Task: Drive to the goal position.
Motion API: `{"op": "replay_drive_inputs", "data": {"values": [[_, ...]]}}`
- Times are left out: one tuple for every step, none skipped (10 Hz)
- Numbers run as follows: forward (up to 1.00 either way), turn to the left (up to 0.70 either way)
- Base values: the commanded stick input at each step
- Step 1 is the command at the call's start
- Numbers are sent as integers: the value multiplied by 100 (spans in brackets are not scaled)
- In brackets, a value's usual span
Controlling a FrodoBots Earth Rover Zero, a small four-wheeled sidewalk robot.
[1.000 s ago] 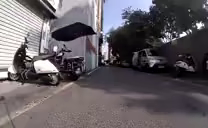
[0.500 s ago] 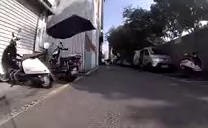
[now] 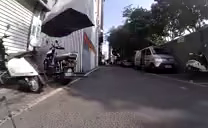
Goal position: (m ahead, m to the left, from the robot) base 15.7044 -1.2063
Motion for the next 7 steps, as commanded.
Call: {"op": "replay_drive_inputs", "data": {"values": [[70,0],[70,0],[70,0],[70,0],[70,0],[70,0],[70,0]]}}
